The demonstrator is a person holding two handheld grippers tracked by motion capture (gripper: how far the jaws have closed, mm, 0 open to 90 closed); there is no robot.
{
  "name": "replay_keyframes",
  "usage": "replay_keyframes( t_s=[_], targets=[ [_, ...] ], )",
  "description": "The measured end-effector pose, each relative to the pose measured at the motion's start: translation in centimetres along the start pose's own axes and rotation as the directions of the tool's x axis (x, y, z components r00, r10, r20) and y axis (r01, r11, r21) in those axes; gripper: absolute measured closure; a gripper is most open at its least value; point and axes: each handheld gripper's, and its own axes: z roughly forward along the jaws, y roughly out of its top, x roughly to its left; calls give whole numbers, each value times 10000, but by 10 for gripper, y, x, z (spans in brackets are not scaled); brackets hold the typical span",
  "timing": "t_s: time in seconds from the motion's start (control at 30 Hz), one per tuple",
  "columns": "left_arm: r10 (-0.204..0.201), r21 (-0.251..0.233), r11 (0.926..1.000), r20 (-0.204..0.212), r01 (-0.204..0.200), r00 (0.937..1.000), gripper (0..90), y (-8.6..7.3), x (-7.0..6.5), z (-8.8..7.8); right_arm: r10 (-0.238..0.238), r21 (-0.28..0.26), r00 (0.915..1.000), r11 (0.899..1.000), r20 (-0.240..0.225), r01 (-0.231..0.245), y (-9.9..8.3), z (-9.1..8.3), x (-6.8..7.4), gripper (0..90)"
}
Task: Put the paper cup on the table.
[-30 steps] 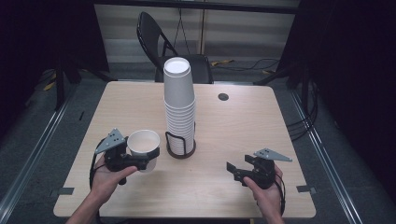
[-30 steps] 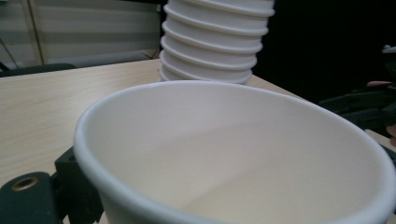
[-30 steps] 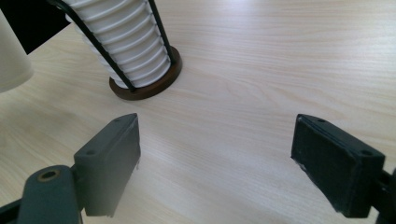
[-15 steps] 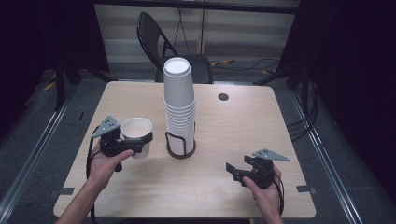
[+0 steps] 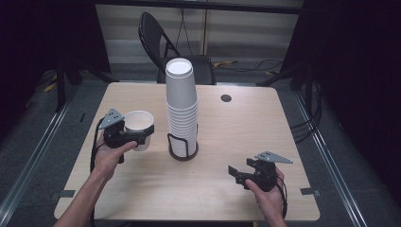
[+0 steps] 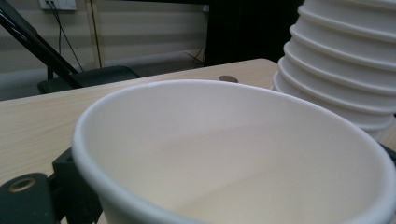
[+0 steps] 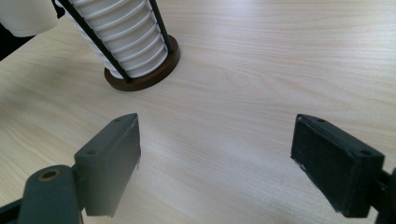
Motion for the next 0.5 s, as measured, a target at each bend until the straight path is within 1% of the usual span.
replay_keyframes(
  t_s=[0.1, 0.13, 0.17, 0.23, 0.27, 0.33, 0.4, 0.47, 0.5],
  targets=[
    [-239, 194, 9995, -282, 245, 9993, 77, -5, 9, 7, -1, -2, 10000, 10000, 17, 1, 0, -1, 0, 157],
    [-169, 272, 9995, -390, 180, 9991, 76, -7, 12, 9, -6, -3, 10000, 10000, 10, 6, 0, -1, 0, 156],
    [-142, 266, 9995, -386, 153, 9992, 75, -8, 14, 11, -8, 12, 10000, 10000, 19, 8, 0, -1, 0, 157],
    [-271, 224, 9994, -427, 281, 9987, 72, -11, 17, 17, -3, 1, 10000, 10000, 23, 3, 0, 0, -1, 156],
    [-240, 196, 9995, -380, 247, 9990, 70, -13, 19, 19, 20, 40, 10000, 10000, 29, -20, 0, 0, -1, 158],
    [-391, 186, 9990, -319, 397, 9987, 70, -16, 22, 25, 0, 116, 10000, 9999, -19, 0, 0, 1, -1, 184],
    [-351, 309, 9989, -465, 366, 9983, 69, -18, 24, 30, -33, 123, 10000, 9999, -3, 33, -1, 2, -1, 184],
    [-354, 387, 9986, -445, 372, 9984, 68, -20, 24, 33, -25, 129, 10000, 9999, 33, 24, -1, 1, -1, 183],
    [-342, 493, 9981, -506, 367, 9981, 67, -21, 24, 35, -8, 116, 10000, 9999, 19, 8, -1, 1, -1, 183]
  ],
)
